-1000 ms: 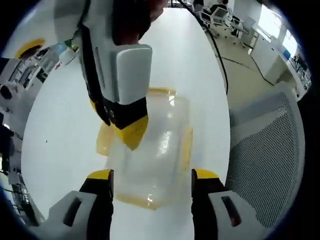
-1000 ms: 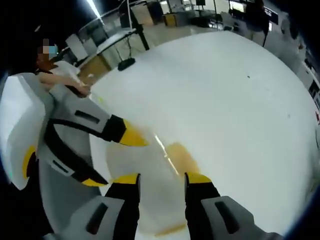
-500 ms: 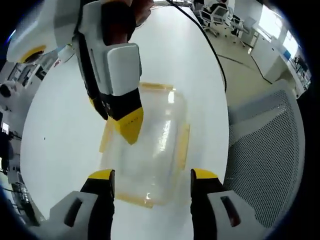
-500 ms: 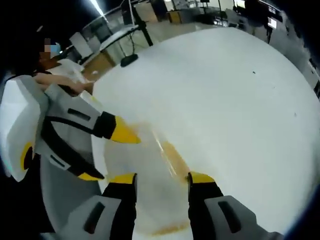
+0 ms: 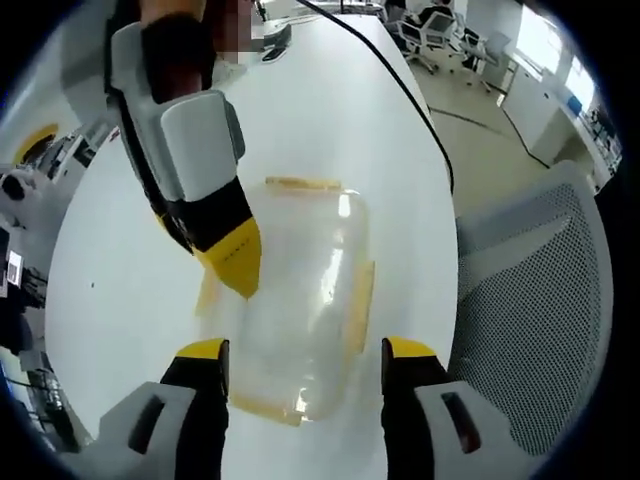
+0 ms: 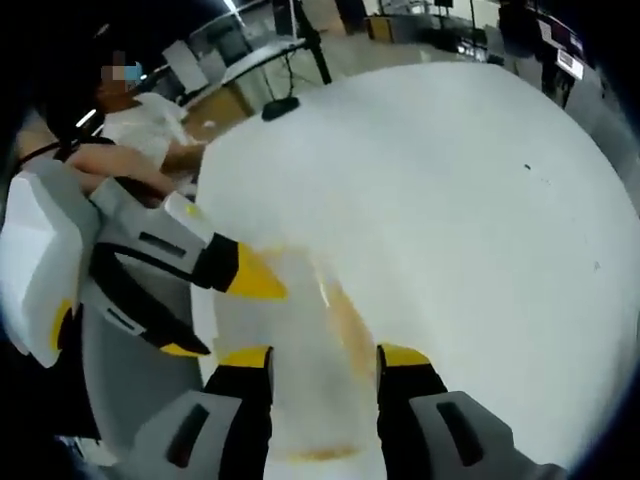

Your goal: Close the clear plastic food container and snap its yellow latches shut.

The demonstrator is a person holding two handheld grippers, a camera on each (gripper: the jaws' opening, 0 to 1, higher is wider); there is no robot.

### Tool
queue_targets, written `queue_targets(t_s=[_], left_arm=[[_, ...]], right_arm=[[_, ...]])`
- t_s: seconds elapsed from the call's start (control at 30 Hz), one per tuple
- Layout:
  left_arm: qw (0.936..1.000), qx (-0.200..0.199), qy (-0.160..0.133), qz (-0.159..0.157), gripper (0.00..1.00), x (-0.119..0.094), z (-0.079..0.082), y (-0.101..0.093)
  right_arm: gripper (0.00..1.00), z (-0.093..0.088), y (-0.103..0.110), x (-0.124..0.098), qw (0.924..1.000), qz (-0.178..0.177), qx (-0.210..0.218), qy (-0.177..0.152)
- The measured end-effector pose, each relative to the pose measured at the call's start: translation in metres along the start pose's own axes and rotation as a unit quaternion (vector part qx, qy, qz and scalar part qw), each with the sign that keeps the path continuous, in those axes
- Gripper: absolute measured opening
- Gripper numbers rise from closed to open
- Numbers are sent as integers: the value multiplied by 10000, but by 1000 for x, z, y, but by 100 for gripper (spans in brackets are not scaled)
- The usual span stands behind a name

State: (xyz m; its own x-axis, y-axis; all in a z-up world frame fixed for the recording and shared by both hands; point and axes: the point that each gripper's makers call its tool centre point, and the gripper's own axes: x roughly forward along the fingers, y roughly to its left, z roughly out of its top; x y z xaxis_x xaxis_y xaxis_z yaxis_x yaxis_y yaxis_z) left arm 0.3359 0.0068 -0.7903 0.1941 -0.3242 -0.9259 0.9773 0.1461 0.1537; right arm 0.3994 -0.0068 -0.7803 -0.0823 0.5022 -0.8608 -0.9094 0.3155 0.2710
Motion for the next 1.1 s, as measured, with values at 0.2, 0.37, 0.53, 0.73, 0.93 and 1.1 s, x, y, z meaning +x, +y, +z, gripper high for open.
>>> queue_targets(t_s=[0.2,0.37,0.53,0.73,0.93,1.1], left_arm=[[10000,66,-5,38,61,1,3,0],[9999,111,-21,122,61,5,6,-1],[9997,146,-42,215,61,7,9,1],[9991,220,-2,351,61,11,8,6],[9980,393,2,497,64,16,10,5],[9981,345,26,513,63,16,11,7]], right_arm=[[39,-4,1,5,9997,74,-142,170],[39,-2,3,8,9993,205,-241,177],[39,-4,6,15,9979,316,-414,390],[39,-5,2,19,9979,425,-216,441],[39,-6,3,20,9972,566,-200,441],[37,-8,2,20,9959,733,-242,472]])
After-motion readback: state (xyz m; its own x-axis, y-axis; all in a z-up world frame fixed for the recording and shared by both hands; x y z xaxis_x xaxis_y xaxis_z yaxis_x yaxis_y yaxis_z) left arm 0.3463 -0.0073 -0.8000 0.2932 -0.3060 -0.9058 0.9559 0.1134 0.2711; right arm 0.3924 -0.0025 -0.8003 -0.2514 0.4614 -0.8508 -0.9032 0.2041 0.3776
